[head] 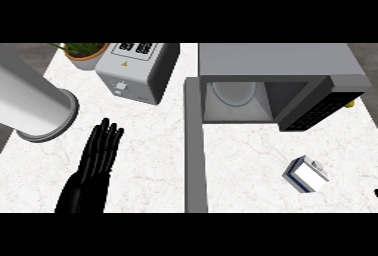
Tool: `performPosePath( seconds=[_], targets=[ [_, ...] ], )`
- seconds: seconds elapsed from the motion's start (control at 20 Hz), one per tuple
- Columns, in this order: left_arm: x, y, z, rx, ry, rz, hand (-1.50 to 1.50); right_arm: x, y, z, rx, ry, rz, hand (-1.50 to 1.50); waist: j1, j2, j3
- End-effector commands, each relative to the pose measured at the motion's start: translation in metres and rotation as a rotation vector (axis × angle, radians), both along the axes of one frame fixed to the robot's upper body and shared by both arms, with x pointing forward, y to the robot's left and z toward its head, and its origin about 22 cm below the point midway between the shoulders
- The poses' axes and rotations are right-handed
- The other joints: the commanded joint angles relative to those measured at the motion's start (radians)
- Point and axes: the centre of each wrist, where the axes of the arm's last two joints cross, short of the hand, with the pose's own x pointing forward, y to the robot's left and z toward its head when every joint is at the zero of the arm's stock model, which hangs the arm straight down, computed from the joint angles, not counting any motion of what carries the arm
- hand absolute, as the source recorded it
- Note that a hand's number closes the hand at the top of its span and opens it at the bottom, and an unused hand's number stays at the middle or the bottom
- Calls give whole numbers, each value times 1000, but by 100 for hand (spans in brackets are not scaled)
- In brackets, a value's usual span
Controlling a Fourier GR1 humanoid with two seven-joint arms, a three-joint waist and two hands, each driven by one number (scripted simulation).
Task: Pick up the milk, place it into the microwave and close the microwave
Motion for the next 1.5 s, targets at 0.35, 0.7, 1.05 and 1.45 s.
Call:
performPosePath(
  seconds=[0.35,0.7,1.05,1.45],
  targets=[
    [-27,-17,-25,-8,28,-19,-150,29,7,-61,22,-51,-31,-150,7,1,0],
    [-25,-21,-7,-18,32,-19,-150,61,-3,-91,-12,-23,-45,-150,11,2,1],
    [-31,24,-32,-47,34,-13,-150,78,-13,-115,-79,-33,-108,-150,12,2,0],
    [-41,62,-29,-42,61,-21,-150,106,-1,-147,-110,-58,-146,-150,22,4,1]
  ],
)
